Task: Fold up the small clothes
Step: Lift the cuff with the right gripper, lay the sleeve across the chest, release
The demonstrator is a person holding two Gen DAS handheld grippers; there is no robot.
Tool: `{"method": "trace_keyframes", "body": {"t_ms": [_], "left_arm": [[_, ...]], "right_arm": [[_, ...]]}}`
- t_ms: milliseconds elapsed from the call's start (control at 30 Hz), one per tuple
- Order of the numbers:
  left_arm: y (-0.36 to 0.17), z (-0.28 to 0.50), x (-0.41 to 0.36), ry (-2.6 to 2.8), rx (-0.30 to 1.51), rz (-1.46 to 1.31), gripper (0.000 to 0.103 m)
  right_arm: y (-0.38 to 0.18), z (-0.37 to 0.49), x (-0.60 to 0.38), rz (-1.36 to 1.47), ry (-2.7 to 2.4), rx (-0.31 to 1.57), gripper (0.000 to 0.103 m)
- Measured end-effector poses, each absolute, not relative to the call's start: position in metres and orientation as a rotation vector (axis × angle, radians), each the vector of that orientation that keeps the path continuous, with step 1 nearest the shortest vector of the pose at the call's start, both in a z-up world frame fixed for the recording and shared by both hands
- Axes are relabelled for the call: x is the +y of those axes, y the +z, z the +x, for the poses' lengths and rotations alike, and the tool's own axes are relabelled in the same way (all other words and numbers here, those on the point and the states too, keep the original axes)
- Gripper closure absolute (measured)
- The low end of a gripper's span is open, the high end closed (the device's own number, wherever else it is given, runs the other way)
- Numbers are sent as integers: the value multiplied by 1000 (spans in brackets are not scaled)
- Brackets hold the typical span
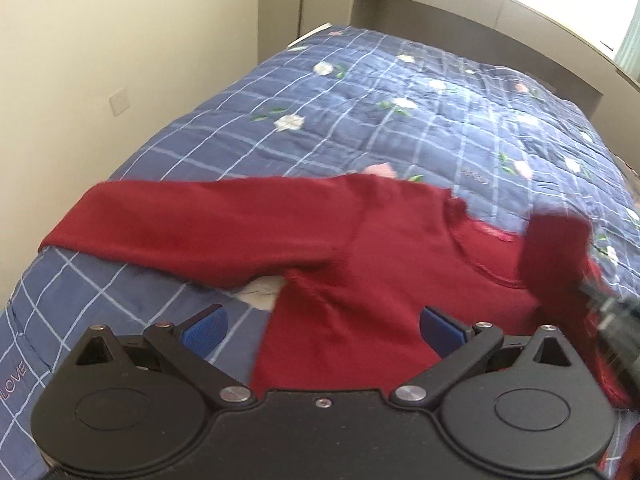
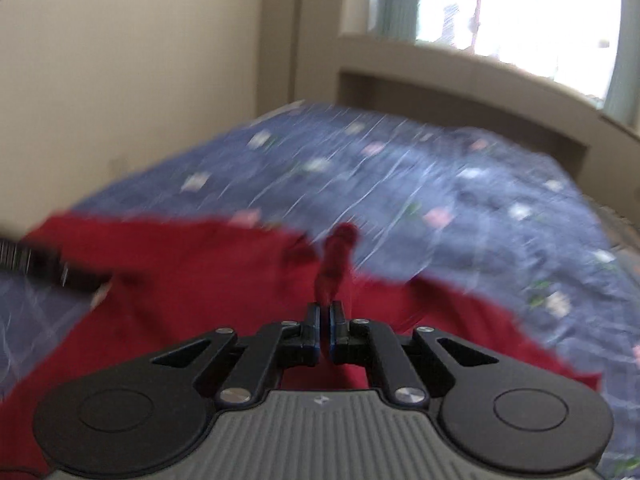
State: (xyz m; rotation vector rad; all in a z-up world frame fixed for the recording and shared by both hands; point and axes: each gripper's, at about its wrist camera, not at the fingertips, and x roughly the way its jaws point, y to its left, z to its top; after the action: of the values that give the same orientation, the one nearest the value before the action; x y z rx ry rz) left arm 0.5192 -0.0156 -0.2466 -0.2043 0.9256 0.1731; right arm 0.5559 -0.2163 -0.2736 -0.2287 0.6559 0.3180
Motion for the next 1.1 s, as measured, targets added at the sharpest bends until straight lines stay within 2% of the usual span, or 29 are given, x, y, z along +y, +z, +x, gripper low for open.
{"method": "trace_keyframes", "body": {"t_ms": [167,233,267,333,467,533,600,667,867,900,1100], "left_arm": [[-261,519,-2,163,937,-224,1],[-266,520,-4,152,943,-234,1],[-268,520,-4,144,944,-240,1],[-272,524,-8,119,948,-250,1],[-276,534,-25,53,943,-253,1],[-279,539,-36,15,941,-250,1],[-285,547,-51,-13,945,-231,1],[-294,555,-65,-30,958,-202,1],[-321,578,-104,-10,995,-66,1],[-324,579,-107,-2,995,-58,1],[-339,580,-113,37,1032,-18,1]], "right_arm": [[-304,528,-204,-263,334,713,97],[-306,524,-206,-252,332,726,92],[-306,523,-208,-241,332,731,87],[-306,522,-214,-226,320,733,55],[-295,506,-237,-205,287,733,38],[-294,493,-253,-194,244,731,23],[-293,478,-273,-190,157,728,15],[-296,465,-296,-198,56,730,12],[-321,453,-365,-202,-233,788,12],[-323,453,-373,-164,-225,782,8],[-318,450,-381,-104,-235,719,11]]}}
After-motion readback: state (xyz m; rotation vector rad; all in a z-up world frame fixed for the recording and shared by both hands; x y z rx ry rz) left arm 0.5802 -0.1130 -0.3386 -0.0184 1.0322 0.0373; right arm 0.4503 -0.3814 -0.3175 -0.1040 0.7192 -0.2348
